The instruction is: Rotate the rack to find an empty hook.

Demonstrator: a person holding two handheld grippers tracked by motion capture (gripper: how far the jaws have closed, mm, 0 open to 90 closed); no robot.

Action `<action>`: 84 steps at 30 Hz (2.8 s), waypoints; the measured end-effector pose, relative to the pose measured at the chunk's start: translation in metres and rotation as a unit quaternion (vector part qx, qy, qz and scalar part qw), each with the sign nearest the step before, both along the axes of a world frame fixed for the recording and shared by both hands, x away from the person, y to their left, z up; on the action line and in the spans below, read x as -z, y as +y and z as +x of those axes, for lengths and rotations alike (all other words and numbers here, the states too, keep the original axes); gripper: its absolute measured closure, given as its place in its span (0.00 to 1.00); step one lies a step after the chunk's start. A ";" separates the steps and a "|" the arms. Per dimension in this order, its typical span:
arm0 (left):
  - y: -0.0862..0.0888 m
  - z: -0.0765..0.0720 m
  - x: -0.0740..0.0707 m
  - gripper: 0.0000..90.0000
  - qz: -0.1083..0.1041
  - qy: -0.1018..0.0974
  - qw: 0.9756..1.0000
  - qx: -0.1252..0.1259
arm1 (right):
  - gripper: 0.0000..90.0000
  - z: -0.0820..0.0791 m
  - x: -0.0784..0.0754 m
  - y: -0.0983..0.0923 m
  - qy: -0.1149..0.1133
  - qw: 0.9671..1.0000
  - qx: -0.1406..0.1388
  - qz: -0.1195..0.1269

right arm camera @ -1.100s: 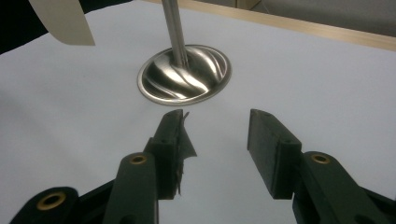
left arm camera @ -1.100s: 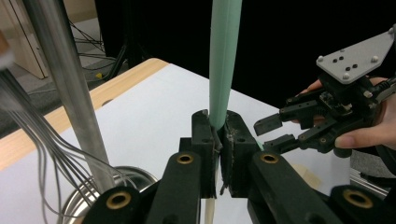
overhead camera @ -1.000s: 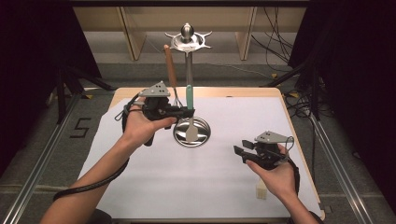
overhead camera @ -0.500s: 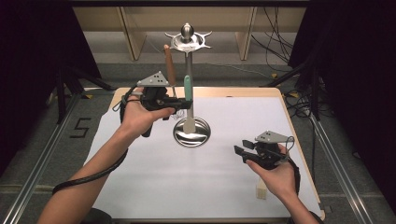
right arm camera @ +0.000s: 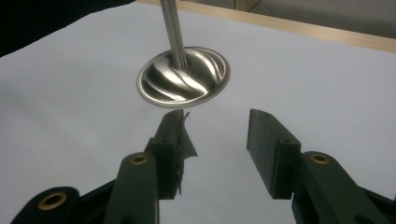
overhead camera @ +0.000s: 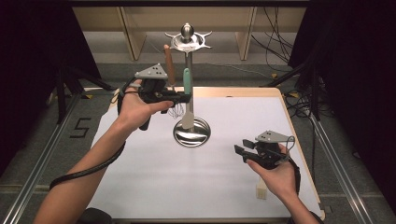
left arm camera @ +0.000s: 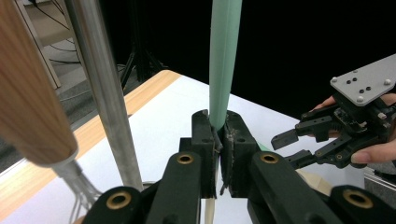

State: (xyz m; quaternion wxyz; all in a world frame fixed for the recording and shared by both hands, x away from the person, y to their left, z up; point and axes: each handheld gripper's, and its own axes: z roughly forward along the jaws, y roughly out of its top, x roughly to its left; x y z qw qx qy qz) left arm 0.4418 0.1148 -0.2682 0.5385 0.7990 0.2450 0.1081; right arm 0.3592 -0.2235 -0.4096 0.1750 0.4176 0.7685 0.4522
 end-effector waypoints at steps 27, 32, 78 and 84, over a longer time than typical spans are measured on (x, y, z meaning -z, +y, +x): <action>0.002 0.010 -0.024 0.93 0.010 -0.021 1.000 0.014 | 0.64 0.000 0.001 0.001 0.002 1.000 0.004 0.006; 0.001 0.009 -0.024 0.93 0.002 -0.008 1.000 0.012 | 0.64 -0.001 0.000 0.001 0.016 1.000 0.009 0.013; 0.005 0.025 -0.033 0.92 -0.021 0.015 0.997 0.075 | 0.64 0.001 0.001 0.000 -0.011 1.000 0.014 0.010; 0.009 0.027 -0.029 0.90 -0.054 0.061 0.994 0.070 | 0.64 0.000 0.001 0.001 0.002 1.000 0.019 0.019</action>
